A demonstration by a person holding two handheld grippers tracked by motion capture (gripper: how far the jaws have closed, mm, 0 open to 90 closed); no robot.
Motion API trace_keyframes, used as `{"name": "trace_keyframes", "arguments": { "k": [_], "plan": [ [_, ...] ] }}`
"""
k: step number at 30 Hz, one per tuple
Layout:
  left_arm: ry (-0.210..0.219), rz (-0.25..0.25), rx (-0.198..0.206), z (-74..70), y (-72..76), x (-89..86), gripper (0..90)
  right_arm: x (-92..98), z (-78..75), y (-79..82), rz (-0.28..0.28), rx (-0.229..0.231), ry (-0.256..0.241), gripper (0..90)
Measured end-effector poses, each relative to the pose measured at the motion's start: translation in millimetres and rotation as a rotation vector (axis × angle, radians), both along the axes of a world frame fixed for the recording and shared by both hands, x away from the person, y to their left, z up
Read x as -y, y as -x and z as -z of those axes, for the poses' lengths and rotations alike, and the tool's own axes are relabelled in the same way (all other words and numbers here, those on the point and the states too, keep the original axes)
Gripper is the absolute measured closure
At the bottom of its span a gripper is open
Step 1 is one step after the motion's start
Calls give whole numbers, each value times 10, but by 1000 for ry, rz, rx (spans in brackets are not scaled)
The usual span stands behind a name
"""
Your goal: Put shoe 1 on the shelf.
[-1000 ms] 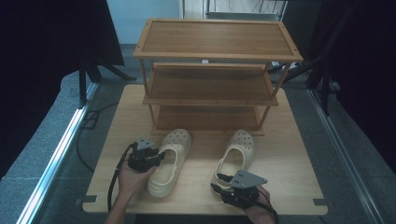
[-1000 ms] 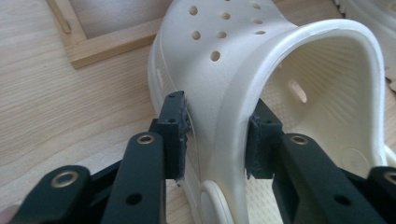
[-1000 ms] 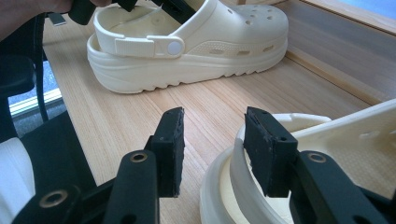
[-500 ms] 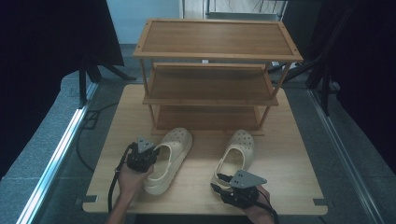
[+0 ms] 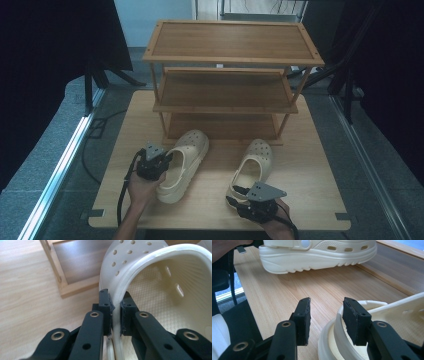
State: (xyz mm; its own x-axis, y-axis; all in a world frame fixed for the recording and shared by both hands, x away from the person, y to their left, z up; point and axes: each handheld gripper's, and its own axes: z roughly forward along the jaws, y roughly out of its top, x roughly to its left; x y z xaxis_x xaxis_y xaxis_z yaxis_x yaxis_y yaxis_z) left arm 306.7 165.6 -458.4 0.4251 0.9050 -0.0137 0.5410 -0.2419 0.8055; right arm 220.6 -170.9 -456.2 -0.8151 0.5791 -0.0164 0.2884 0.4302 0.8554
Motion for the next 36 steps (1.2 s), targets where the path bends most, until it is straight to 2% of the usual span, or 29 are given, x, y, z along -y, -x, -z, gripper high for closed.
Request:
{"name": "trace_keyframes", "arguments": {
  "k": [3, 6, 7, 11, 20, 26, 33, 36],
  "plan": [
    [14, 10, -8, -10, -105, 78, 828, -3, 6, 1, -4, -1, 1, 573],
    [5, 11, -7, -13, -162, 122, 827, -6, 9, 1, -5, -4, 6, 572],
    [-1, 6, -8, -18, -226, 159, 827, -8, 15, -3, -7, -5, 5, 572],
    [5, -3, -7, -18, -329, 210, 828, -8, 16, -5, -7, -6, 4, 572],
    [-38, -47, 17, 0, -691, 454, 825, -8, 15, -4, -8, -6, 4, 571],
    [-54, -43, 26, -4, -818, 577, 824, 6, 4, -8, -9, -6, -5, 571],
    [-78, -70, 44, 9, -976, 708, 821, 21, -10, -7, -7, -1, -11, 571],
    [-74, -85, 47, 42, -1019, 761, 814, 20, -9, -9, -10, -3, -10, 571]
  ]
}}
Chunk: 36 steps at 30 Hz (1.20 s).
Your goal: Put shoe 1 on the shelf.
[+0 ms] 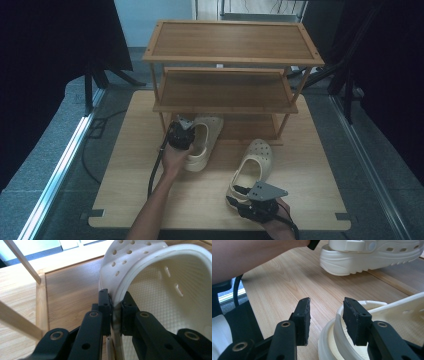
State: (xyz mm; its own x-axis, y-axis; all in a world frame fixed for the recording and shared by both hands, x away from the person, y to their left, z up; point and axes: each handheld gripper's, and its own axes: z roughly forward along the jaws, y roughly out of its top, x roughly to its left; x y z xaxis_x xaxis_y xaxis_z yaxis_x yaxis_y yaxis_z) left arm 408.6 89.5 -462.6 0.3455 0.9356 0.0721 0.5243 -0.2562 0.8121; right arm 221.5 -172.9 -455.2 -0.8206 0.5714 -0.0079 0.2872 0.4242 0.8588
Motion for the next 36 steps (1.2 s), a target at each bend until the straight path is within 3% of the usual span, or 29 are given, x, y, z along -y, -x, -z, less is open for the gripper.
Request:
{"name": "trace_keyframes", "arguments": {
  "k": [6, 11, 16, 20, 24, 26, 29, 32, 33, 36],
  "plan": [
    [-3, -28, -10, 76, -96, 71, 816, -8, 3, 6, -1, -1, 0, 572],
    [-6, -45, 11, 105, -134, 106, 808, -18, 16, 4, -4, -5, 4, 571],
    [-5, -23, 25, 119, -131, 179, 754, -23, 26, 1, -1, -4, 11, 570],
    [35, -11, 56, 108, -110, 161, 701, -30, 29, 7, -2, -2, 12, 567],
    [95, 18, 84, 74, -32, 111, 531, -34, 30, 9, -1, -1, 15, 567],
    [104, 19, 90, 69, -13, 93, 510, -36, 31, 11, -1, -2, 15, 567],
    [165, 54, 104, 33, 80, 0, 458, -36, 37, 9, 1, -3, 17, 566],
    [184, 75, 96, -1, 131, -42, 445, -38, 42, 7, 2, -3, 19, 566],
    [200, 102, 70, -33, 178, -75, 431, -41, 46, 6, 1, -4, 21, 566],
    [199, 122, 60, -58, 237, -105, 424, -43, 49, 5, 2, -5, 24, 566]
  ]
}}
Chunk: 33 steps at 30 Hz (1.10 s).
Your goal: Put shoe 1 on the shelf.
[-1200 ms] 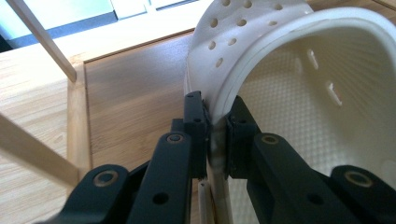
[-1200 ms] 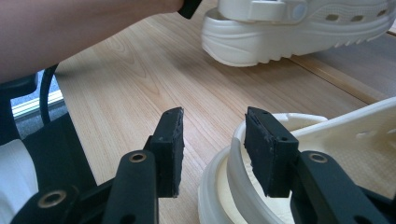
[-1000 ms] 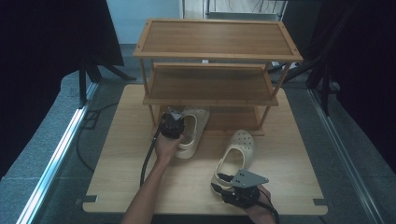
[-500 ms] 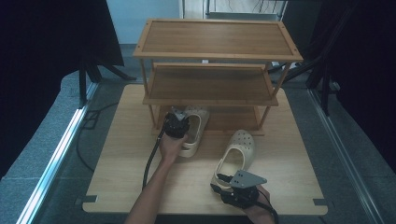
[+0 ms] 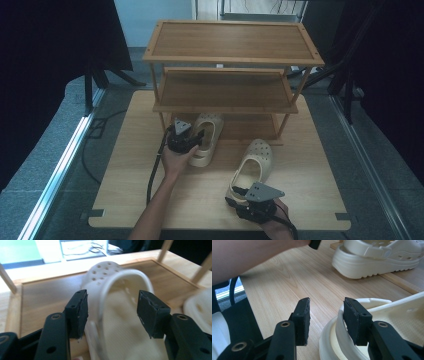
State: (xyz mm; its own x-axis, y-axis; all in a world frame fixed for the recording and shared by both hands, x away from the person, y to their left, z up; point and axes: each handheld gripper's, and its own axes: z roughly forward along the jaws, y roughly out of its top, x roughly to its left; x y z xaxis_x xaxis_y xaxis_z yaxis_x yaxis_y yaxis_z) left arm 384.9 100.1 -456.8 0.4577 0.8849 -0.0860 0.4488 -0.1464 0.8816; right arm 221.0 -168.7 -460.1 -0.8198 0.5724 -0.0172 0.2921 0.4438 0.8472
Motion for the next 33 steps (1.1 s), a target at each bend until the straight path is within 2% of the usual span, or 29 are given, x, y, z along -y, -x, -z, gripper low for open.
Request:
{"name": "trace_keyframes", "arguments": {
  "k": [1, 5, 8, 9, 10, 12, 14, 18, 24, 25, 26, 29, 33],
  "plan": [
    [20, 23, -17, -21, 57, -41, 423, -1, 3, 0, 1, 0, 0, 565],
    [30, 40, -27, -48, 154, -110, 445, 0, 5, -1, 1, 0, 1, 565],
    [31, 39, -21, -70, 293, -218, 548, 0, 4, 2, 1, 1, 2, 565],
    [31, 39, -21, -70, 293, -218, 574, 0, 4, 2, 1, 1, 2, 565],
    [16, 40, -17, -76, 367, -273, 607, -2, 4, 3, 3, 1, 3, 565],
    [14, 43, -14, -78, 400, -300, 672, -5, 5, 3, 3, 2, 3, 565],
    [-9, 42, -23, -92, 484, -370, 730, -7, 4, 4, 3, 3, 4, 564],
    [-8, 62, -43, -82, 563, -427, 813, -9, 5, 6, 4, 3, 5, 564],
    [-21, 98, -82, -23, 671, -452, 864, -7, 1, 11, 5, 5, 5, 564],
    [-19, 128, -106, -4, 691, -443, 883, -4, -8, 18, 6, 8, 4, 564],
    [-19, 128, -106, -4, 691, -443, 885, -4, -8, 18, 6, 8, 4, 564],
    [-22, 181, -141, 32, 730, -389, 887, 10, -24, 25, 4, 10, -3, 565],
    [-32, 202, -162, 74, 747, -333, 887, 18, -28, 28, 4, 11, -2, 565]
  ]
}}
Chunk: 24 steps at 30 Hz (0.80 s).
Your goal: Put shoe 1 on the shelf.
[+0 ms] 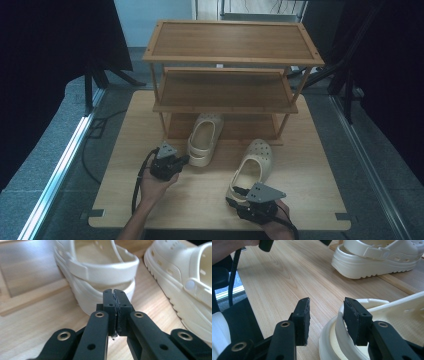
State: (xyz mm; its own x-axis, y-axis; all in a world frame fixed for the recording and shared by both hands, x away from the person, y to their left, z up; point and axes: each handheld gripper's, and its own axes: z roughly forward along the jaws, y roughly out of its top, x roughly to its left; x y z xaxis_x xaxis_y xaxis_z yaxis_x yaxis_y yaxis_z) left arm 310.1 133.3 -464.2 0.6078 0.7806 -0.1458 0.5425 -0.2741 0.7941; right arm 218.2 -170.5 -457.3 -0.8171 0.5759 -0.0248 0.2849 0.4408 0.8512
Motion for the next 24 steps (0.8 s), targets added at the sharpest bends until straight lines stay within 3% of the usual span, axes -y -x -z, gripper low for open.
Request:
{"name": "trace_keyframes", "arguments": {
  "k": [8, 24],
  "plan": [
    [-32, 53, -39, 76, -9, 129, 886, -6, 1, 0, 0, 1, 0, 565],
    [-74, 48, -37, 143, -138, 268, 890, -8, 7, -5, -2, 1, 3, 566]
  ]
}}
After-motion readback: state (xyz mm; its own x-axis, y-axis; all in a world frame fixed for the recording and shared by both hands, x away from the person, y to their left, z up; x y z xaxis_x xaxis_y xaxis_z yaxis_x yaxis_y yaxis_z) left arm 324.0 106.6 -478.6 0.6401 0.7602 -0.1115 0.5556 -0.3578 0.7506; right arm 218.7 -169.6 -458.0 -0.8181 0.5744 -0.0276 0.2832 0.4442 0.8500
